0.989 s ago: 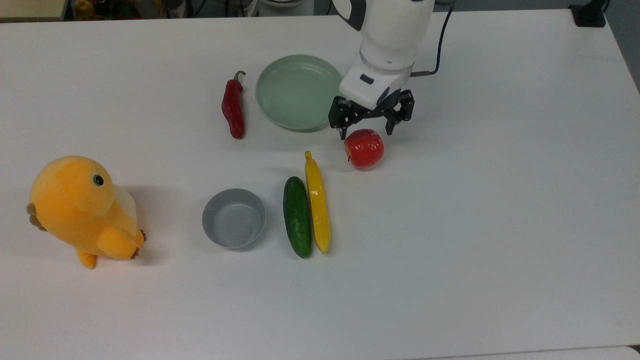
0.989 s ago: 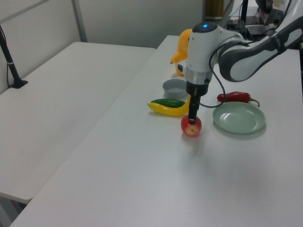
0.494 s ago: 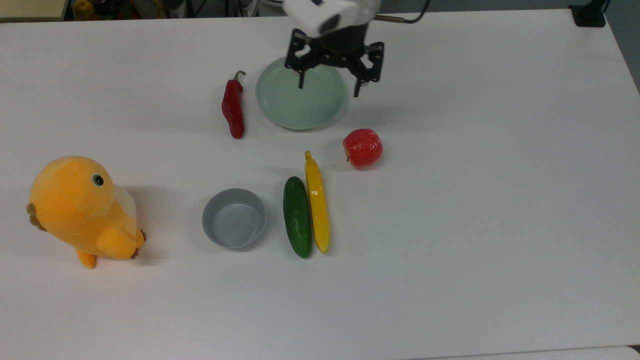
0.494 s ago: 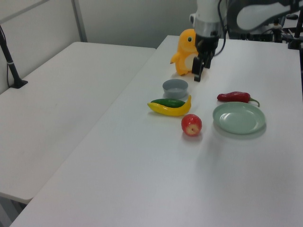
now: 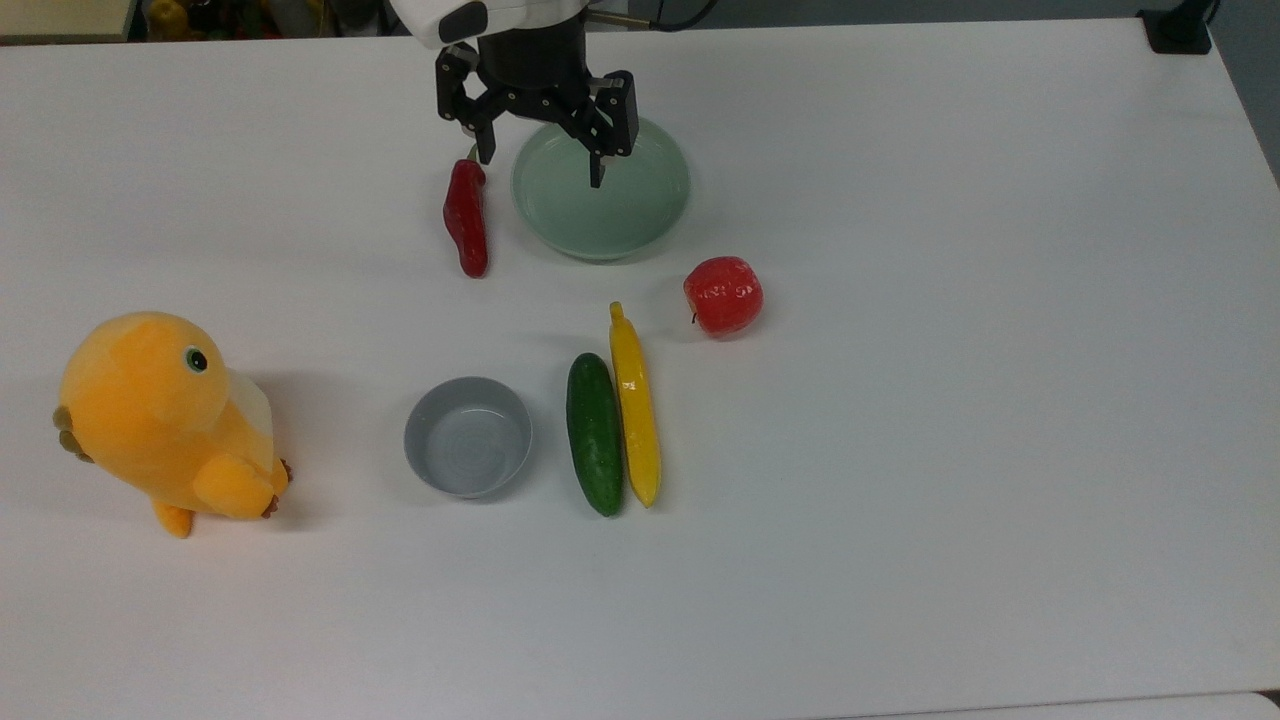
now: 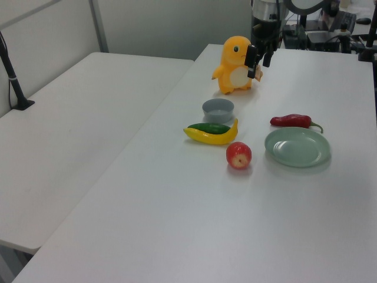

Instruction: Red apple placed in the center of the desktop

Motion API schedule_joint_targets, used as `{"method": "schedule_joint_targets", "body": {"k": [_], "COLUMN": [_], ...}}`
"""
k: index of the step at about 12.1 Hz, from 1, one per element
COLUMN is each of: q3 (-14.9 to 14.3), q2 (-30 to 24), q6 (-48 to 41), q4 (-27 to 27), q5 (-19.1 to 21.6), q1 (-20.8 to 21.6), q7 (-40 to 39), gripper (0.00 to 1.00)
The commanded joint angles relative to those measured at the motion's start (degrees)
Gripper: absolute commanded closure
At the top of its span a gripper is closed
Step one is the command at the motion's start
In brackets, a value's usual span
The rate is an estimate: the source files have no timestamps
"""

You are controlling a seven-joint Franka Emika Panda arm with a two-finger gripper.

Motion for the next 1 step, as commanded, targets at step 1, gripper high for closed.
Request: {"method": "schedule_joint_targets", "body": {"k": [1], "q3": [-0.9], "q2": [-1.1], "q6": [1.0], "q4": [-1.6], "q5": [1.5], "q1": [-0.9], "q7": [-1.9], "gripper": [0.00]}}
